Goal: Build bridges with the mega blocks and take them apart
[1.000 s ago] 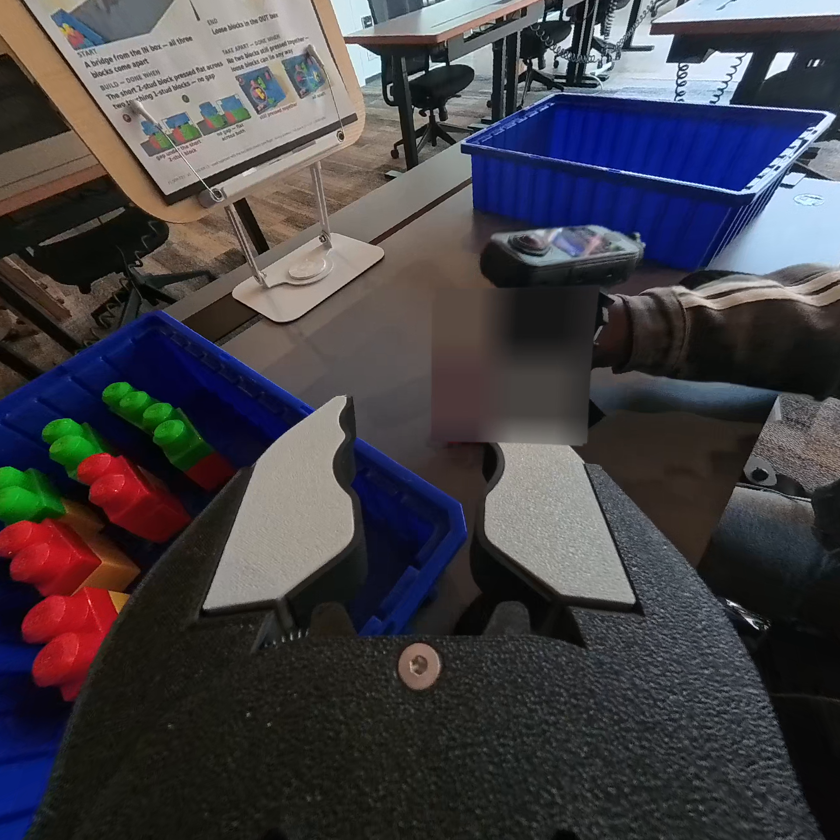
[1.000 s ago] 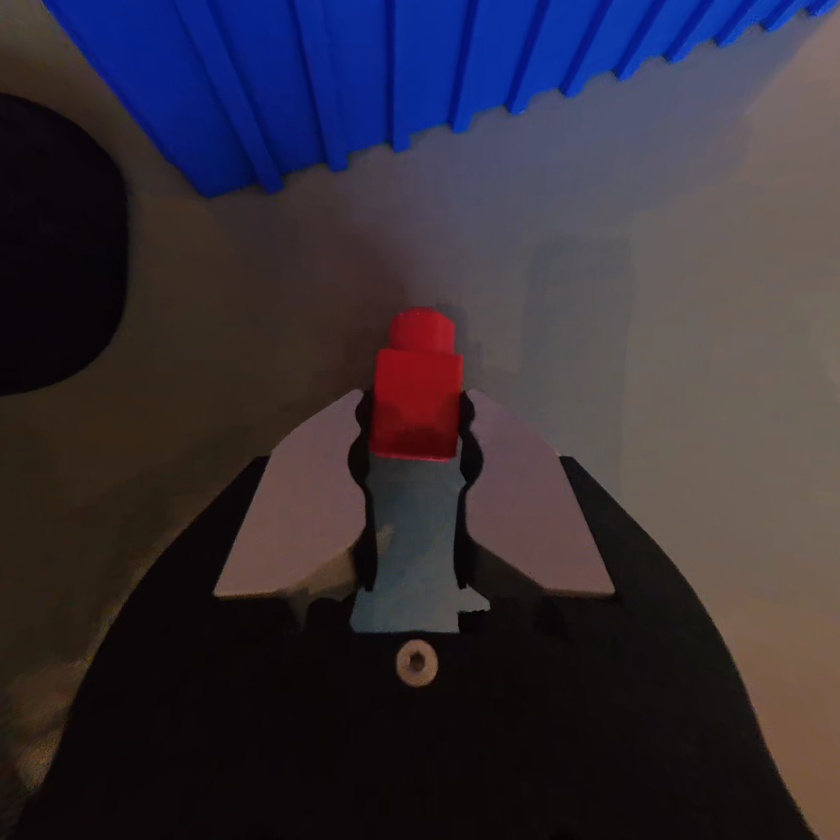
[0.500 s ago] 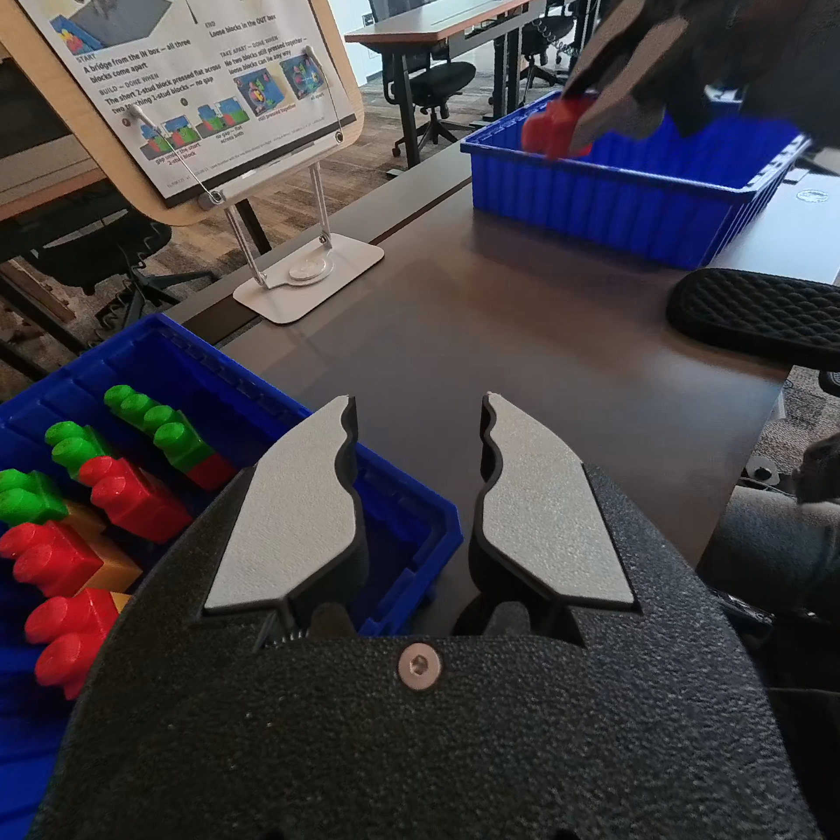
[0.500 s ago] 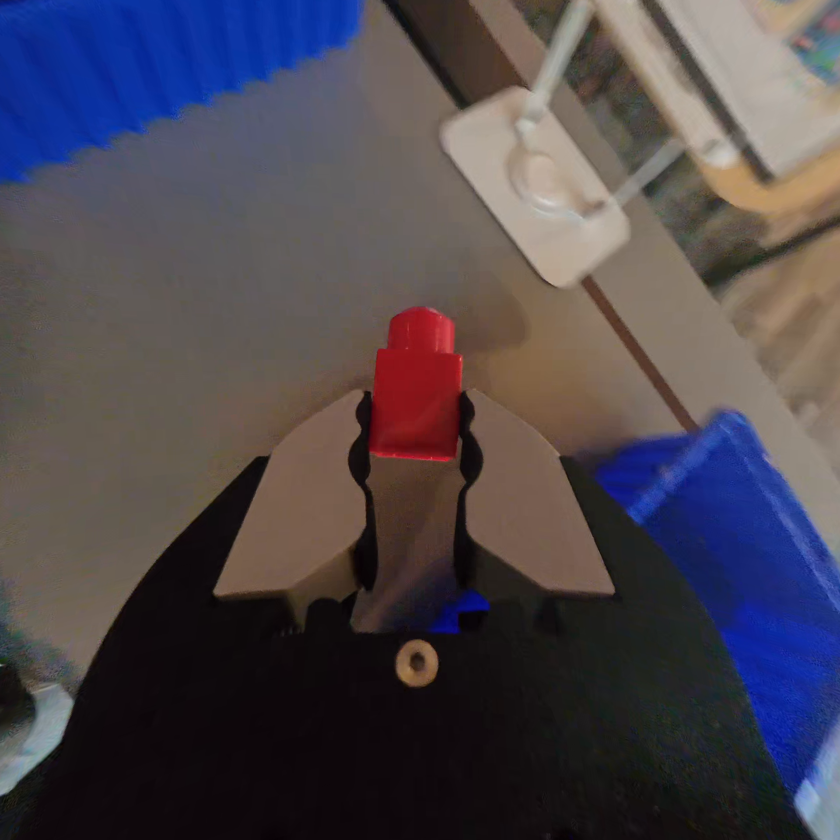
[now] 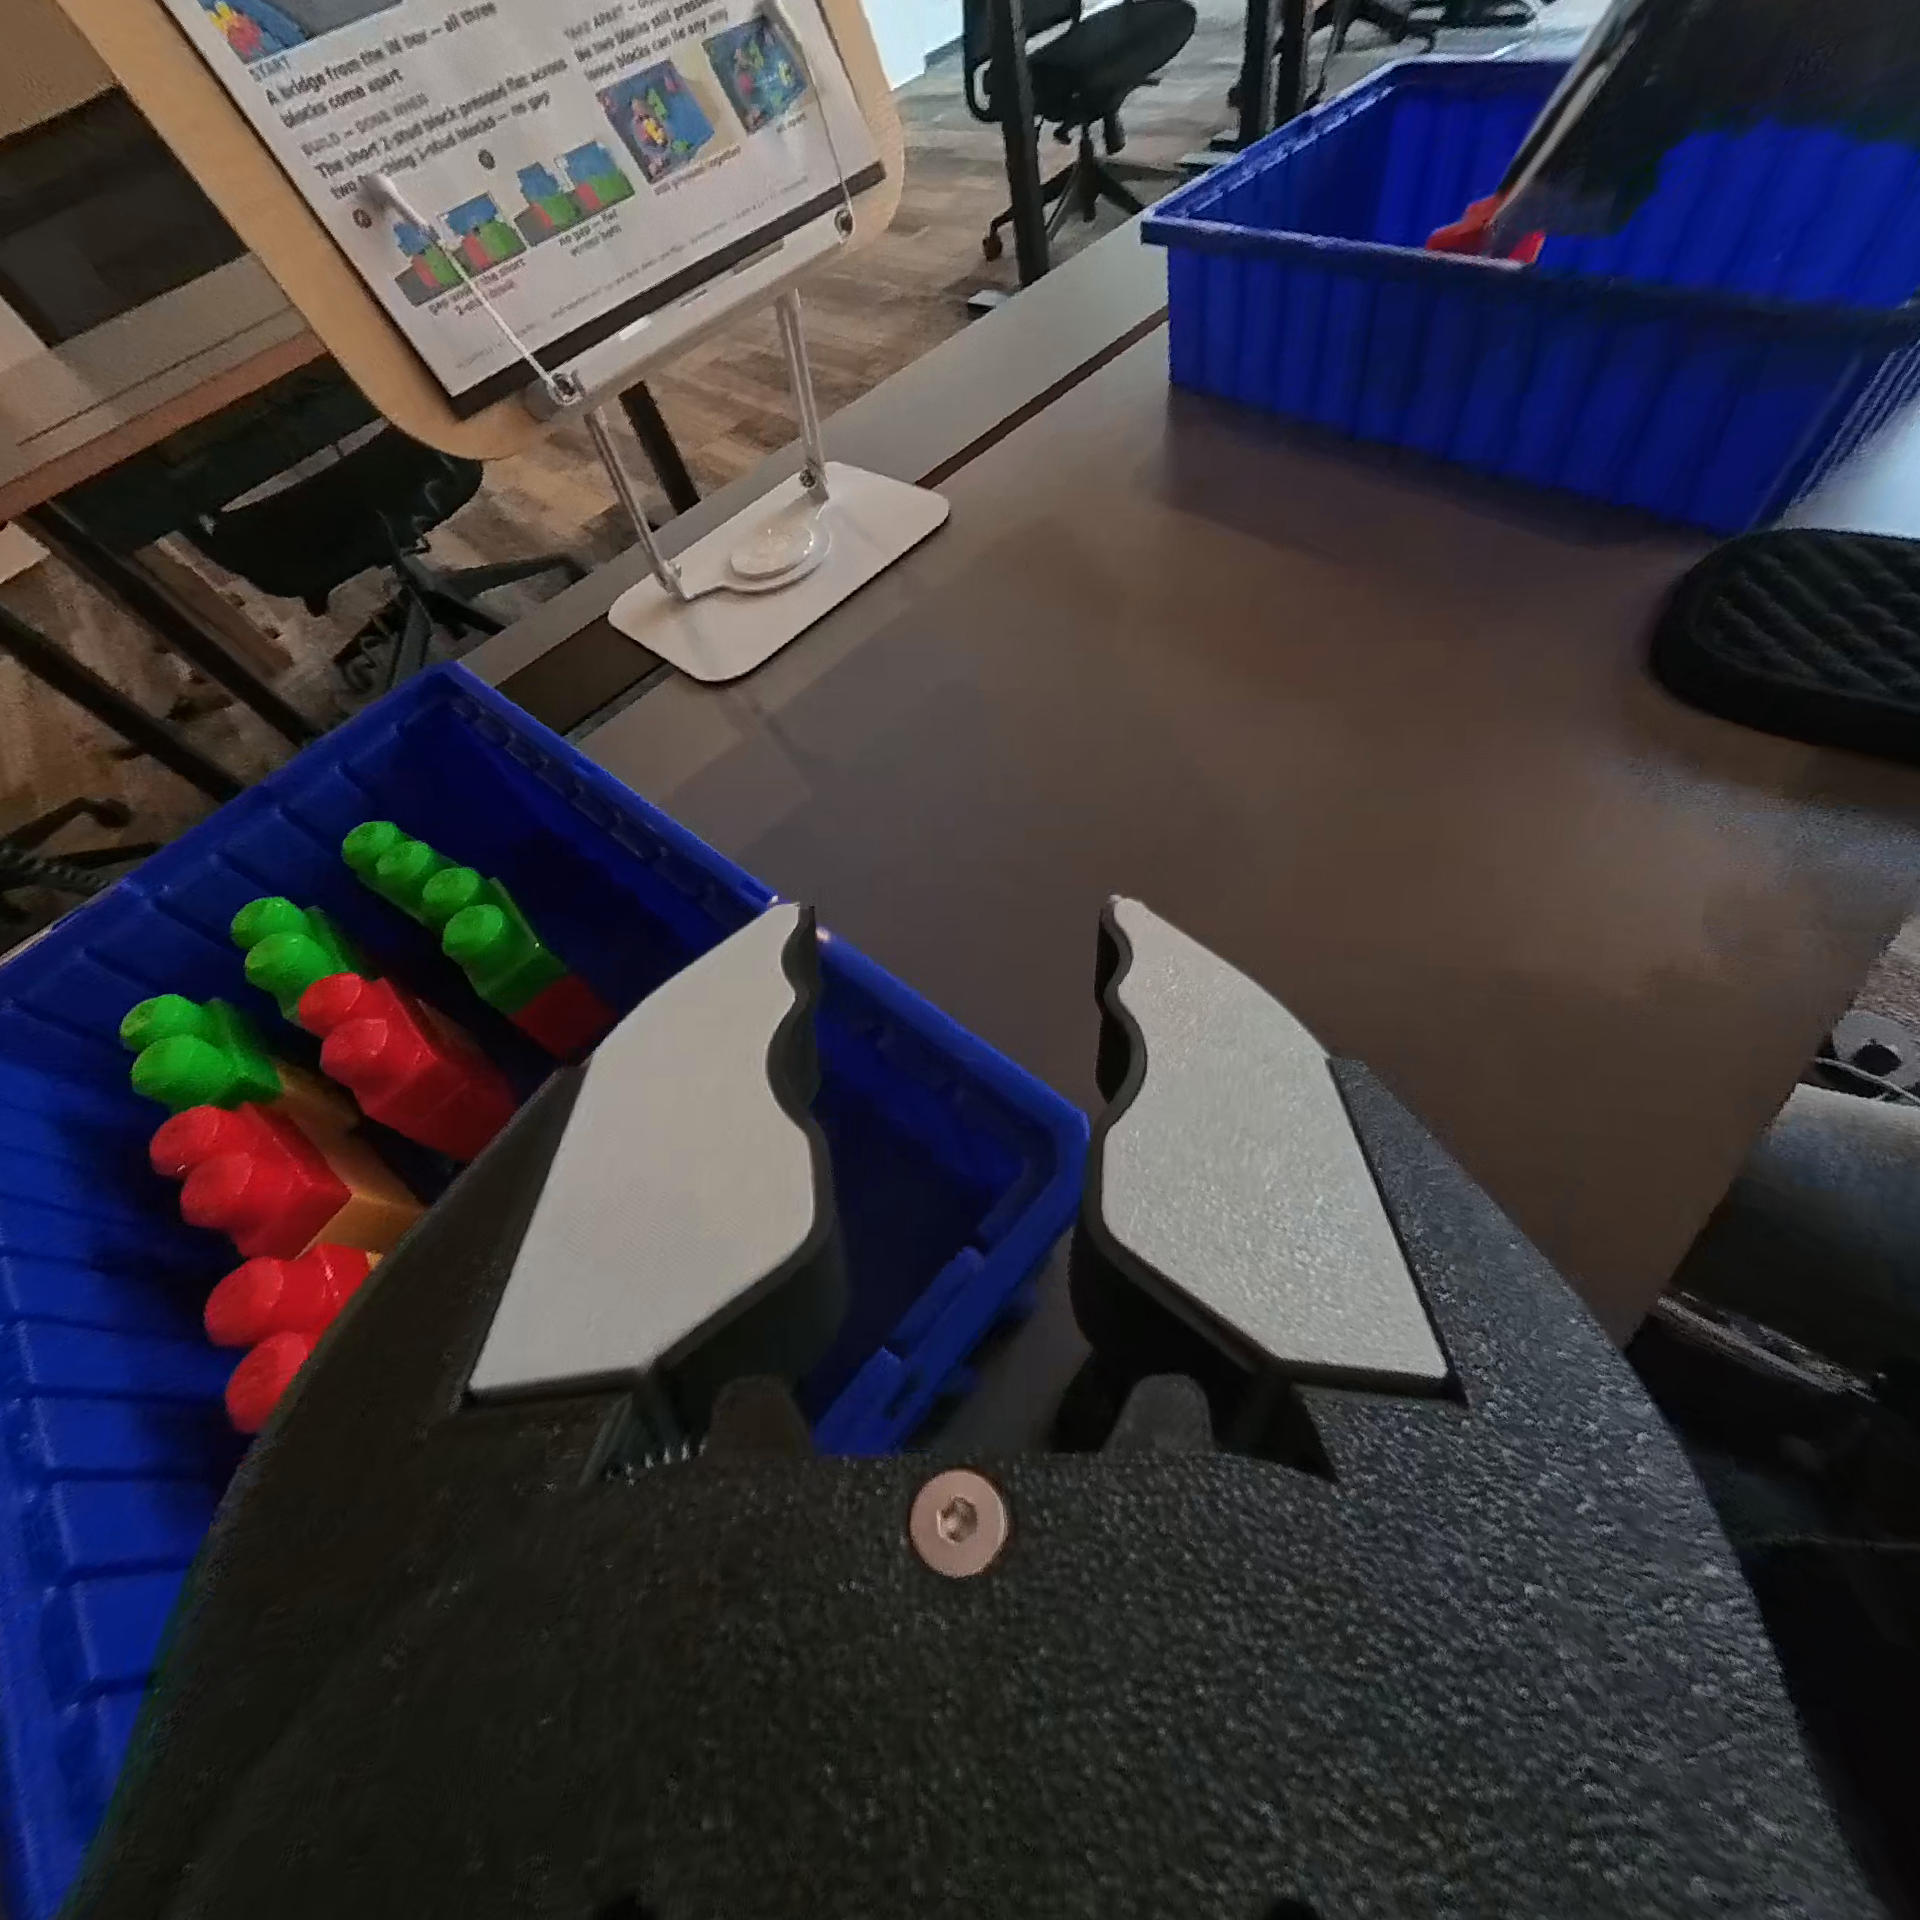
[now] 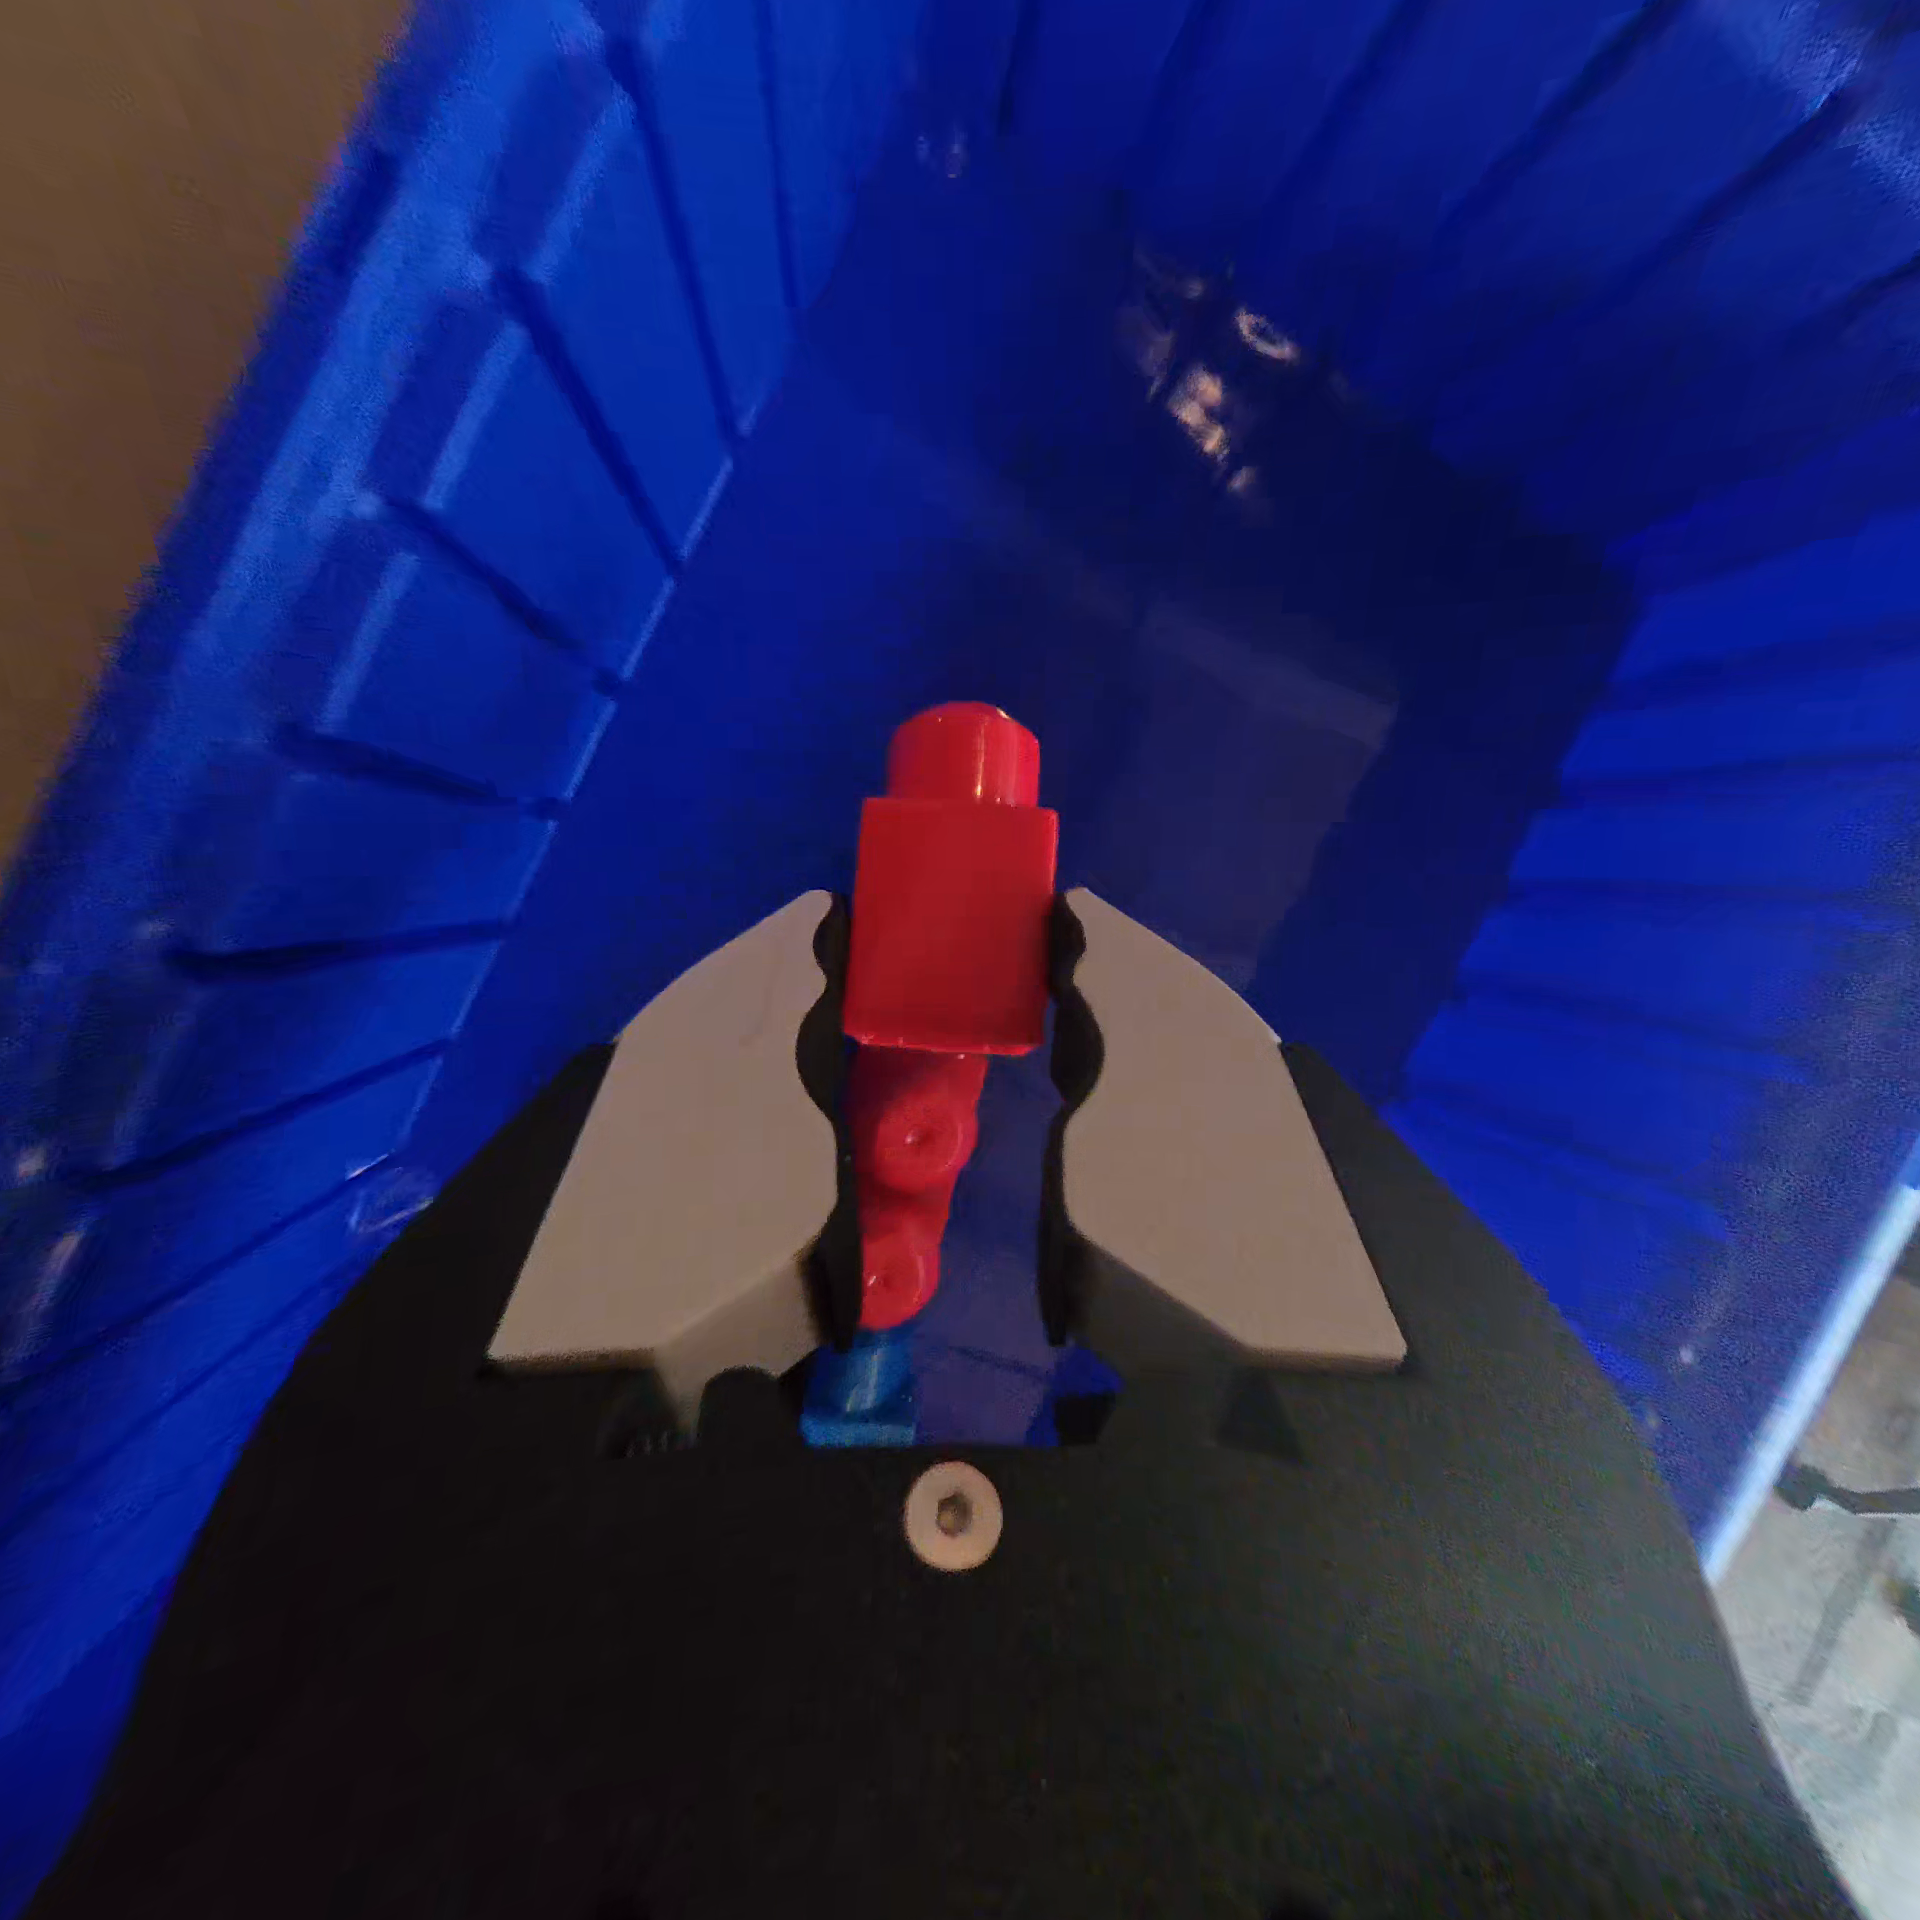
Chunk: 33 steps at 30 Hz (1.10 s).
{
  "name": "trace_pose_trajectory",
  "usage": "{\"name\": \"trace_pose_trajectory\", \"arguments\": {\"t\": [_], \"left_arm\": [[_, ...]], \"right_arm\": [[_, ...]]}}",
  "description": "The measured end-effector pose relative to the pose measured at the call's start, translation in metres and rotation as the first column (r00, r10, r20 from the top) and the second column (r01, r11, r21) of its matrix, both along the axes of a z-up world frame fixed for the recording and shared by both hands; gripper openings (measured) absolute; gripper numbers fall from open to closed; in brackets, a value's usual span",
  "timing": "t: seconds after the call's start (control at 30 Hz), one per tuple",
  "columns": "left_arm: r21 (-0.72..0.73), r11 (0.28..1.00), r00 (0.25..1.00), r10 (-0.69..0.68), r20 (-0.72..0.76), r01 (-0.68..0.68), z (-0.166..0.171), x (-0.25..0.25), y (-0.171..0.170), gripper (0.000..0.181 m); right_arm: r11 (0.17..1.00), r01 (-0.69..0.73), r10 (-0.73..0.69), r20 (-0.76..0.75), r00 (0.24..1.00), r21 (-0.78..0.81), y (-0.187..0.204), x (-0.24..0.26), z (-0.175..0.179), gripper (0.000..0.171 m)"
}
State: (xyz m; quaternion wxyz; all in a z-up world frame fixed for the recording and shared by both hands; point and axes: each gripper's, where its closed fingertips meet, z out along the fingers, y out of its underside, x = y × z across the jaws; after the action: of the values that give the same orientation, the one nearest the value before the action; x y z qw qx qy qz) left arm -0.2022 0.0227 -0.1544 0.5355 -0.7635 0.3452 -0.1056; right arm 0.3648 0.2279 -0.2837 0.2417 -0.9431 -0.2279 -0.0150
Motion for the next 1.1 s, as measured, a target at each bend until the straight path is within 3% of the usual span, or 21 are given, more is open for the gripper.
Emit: {"name": "trace_pose_trajectory", "arguments": {"t": [0.1,0.37,0.5,0.7,1.03,1.1], "left_arm": [[-0.054,0.998,0.999,0.032,-0.014,-0.032,-0.007,-0.015,-0.003,0.042],[-0.096,0.983,0.986,0.148,-0.076,-0.155,-0.004,-0.08,-0.002,0.044],[-0.161,0.953,0.963,0.235,-0.135,-0.256,-0.007,-0.117,0.016,0.045],[-0.349,0.808,0.878,0.406,-0.252,-0.474,-0.044,-0.163,0.054,0.043],[-0.44,0.598,0.728,0.414,-0.546,-0.67,-0.106,-0.216,0.109,0.043],[-0.475,0.572,0.73,0.385,-0.564,-0.669,-0.118,-0.218,0.113,0.042]], "right_arm": [[0.999,0.012,-0.013,-0.044,0.999,-0.038,0.006,0.006,-0.018,0.036],[0.996,-0.02,0.017,-0.045,0.999,-0.086,0.008,0.01,-0.046,0.037],[0.997,-0.01,0.003,-0.081,0.997,-0.082,0.008,0.006,-0.043,0.068],[0.997,-0.059,0.065,-0.138,0.988,0.05,0.01,-0.014,-0.006,0.071],[0.934,-0.235,0.279,-0.139,0.95,0.27,-0.014,-0.076,0.074,0.066],[0.912,-0.272,0.32,-0.119,0.94,0.306,-0.024,-0.091,0.089,0.066]]}}
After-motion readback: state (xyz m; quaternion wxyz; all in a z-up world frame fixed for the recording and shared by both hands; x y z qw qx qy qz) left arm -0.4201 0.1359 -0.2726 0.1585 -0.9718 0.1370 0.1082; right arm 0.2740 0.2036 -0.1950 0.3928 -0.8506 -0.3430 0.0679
